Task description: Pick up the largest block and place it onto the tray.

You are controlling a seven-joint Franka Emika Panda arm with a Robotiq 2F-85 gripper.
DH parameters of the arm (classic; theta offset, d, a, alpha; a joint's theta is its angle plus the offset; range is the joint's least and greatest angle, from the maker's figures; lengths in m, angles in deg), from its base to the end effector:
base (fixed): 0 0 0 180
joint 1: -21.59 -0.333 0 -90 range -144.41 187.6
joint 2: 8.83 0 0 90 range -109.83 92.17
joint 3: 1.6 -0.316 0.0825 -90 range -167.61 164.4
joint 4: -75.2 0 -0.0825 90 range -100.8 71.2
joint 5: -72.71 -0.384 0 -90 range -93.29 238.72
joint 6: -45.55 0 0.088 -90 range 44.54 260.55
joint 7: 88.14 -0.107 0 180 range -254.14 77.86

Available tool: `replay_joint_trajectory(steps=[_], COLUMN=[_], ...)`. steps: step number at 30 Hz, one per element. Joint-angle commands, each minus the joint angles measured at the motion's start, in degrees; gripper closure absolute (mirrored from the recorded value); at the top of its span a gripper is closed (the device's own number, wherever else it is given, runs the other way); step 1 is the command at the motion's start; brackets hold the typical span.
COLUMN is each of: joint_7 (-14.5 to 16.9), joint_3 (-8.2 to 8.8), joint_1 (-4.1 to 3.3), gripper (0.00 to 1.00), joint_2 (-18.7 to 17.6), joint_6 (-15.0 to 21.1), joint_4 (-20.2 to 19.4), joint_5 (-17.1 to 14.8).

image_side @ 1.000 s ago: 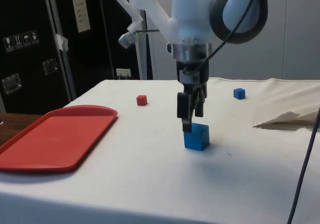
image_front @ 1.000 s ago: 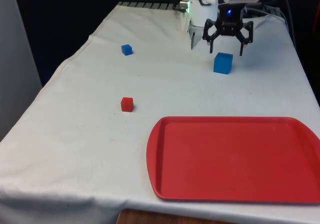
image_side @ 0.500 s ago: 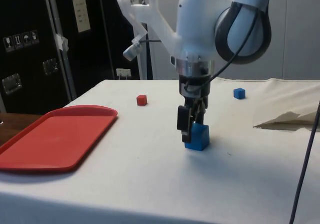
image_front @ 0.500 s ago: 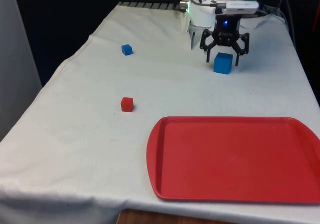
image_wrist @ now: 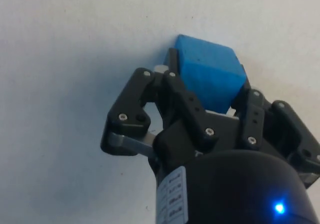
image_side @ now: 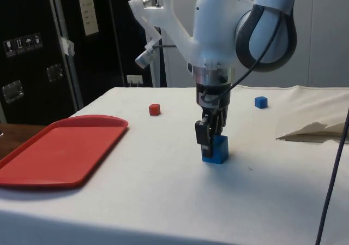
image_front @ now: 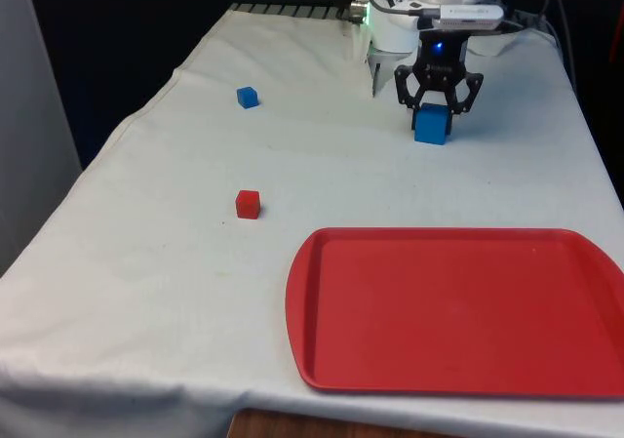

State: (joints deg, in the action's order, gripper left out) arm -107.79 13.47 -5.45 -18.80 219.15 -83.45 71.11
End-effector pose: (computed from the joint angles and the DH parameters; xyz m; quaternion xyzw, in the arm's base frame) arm 0.3836 0.0733 0.1734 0.9957 -0.0777 0.0504 0.0067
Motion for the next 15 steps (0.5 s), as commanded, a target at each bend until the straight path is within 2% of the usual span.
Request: replay_joint_trajectory(steps=[1, 6, 7, 8, 9, 15], joint_7=[-0.6, -0.6, -0.1, -0.6, -0.6, 0.1], joint_3=[0.52, 0.52, 0.00, 0.52, 0.52, 1.15], joint_1=[-0.34, -0.34, 0.00, -0.34, -0.34, 0.06], gripper=[1.00, 1.00, 1.00, 1.00, 1.00, 1.00], joint_2=[-0.6, -0.7, 0.0, -0.6, -0.6, 1.1], joint_6=[1.2, 1.2, 0.0, 1.3, 1.1, -1.9], joint_4=[-0.1, -0.1, 0.0, -0.1, 0.0, 2.6], joint_5=[0.3, 0.4, 0.0, 0.4, 0.4, 0.6])
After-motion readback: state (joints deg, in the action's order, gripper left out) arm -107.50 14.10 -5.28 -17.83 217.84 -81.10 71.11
